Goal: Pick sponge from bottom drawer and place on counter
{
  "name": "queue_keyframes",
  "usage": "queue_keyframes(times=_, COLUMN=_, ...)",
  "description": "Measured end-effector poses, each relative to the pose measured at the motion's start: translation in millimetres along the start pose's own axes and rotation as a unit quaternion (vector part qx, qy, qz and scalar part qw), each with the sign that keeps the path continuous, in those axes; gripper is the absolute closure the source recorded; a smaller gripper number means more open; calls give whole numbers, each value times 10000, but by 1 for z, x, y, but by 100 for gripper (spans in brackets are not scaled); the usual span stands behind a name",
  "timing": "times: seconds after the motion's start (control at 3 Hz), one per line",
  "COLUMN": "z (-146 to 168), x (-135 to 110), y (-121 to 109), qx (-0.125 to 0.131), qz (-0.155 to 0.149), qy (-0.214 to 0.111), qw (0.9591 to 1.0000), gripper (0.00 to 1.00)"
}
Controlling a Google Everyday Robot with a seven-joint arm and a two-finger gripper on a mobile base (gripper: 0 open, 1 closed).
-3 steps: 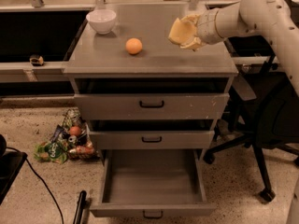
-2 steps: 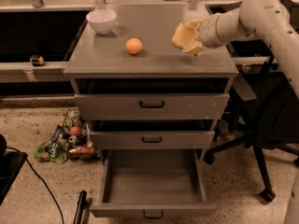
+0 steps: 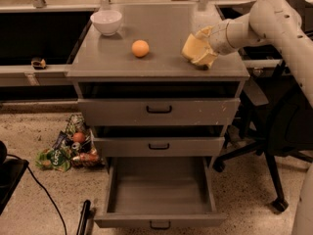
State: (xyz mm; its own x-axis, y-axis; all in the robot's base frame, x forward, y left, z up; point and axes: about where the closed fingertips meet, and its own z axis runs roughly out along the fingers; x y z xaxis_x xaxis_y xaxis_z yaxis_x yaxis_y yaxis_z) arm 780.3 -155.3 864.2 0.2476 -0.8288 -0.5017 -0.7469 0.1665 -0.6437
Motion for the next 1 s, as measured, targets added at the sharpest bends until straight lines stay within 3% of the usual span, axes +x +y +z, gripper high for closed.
queue_keyframes(times=0.33, z=-3, x=1, y=-9, qx=91, qz=-86, qy=-43, qw=9999, gripper=0)
queue_keyframes(times=0.67, z=-7, x=2, y=-25, qx=311, qz=-297, qy=-127, qw=9990, gripper=0)
queue_keyframes(times=1.0, z=-33, x=-6, y=-48, qx=658, qz=-705, qy=-43, qw=9953, gripper=0)
